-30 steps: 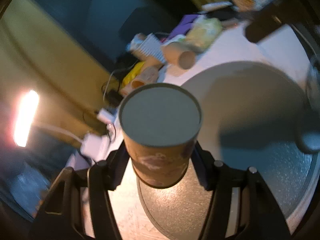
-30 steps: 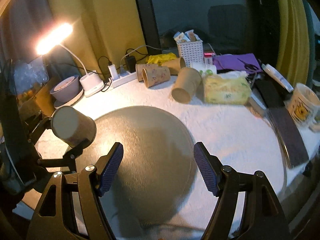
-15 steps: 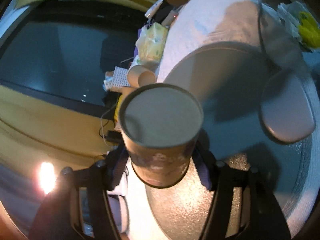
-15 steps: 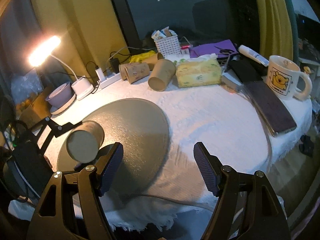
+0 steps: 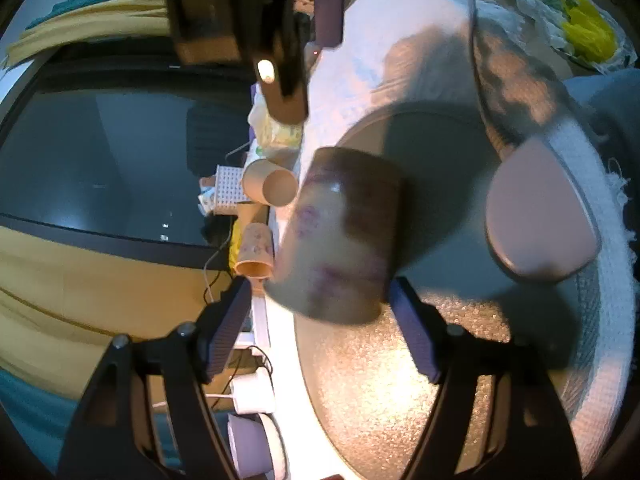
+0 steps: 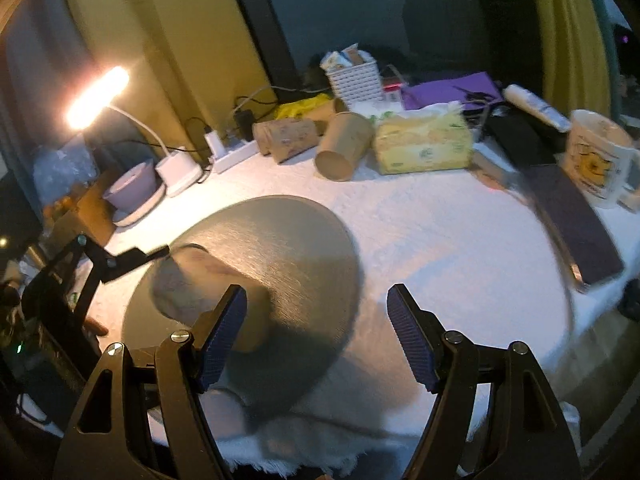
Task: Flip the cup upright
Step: 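Lift the cup with the left gripper and roll it over, opening upward, then close the right gripper on the cup while the left gripper releases it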
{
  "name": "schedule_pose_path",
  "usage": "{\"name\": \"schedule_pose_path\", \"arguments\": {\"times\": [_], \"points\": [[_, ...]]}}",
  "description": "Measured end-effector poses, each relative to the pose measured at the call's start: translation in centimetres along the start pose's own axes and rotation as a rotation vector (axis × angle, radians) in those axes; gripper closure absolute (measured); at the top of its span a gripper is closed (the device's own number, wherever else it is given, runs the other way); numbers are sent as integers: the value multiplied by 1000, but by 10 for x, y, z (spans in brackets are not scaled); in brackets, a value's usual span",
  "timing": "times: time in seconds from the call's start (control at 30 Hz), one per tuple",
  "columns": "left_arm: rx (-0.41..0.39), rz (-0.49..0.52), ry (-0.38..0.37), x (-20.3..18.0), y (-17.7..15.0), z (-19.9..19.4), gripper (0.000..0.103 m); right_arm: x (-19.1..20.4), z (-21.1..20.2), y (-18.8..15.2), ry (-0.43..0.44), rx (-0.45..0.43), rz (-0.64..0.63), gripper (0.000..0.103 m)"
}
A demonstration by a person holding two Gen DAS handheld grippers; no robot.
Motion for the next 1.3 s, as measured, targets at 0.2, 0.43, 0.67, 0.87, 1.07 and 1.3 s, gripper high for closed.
{"name": "schedule_pose_path", "arguments": {"times": [0.2,0.43,0.67,0.87,1.07,1.3], "points": [[4,-76,-9,8,-4,-5,30,5,21,5,9,25,-38,27],[55,-421,-42,45,-22,3,30,4,59,51,-70,-57,-144,27],[141,-966,-31,93,-88,5,30,6,123,66,-3,115,-216,27],[160,-1228,-69,102,-133,13,30,28,114,60,37,190,-264,27],[127,-1349,-97,104,-146,11,30,48,101,45,60,227,-271,27],[115,-1457,-112,104,-165,7,30,82,104,34,87,313,-383,27]]}}
Point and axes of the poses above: each gripper's, at about its wrist camera, not at the fingertips, and z roughly the way its jaws point, x to its left, y to its top, the point moved 2 cm from there along z, roughly the way its jaws point, and after that the axes turned 12 degrees about -x, right-handed, at the moved point
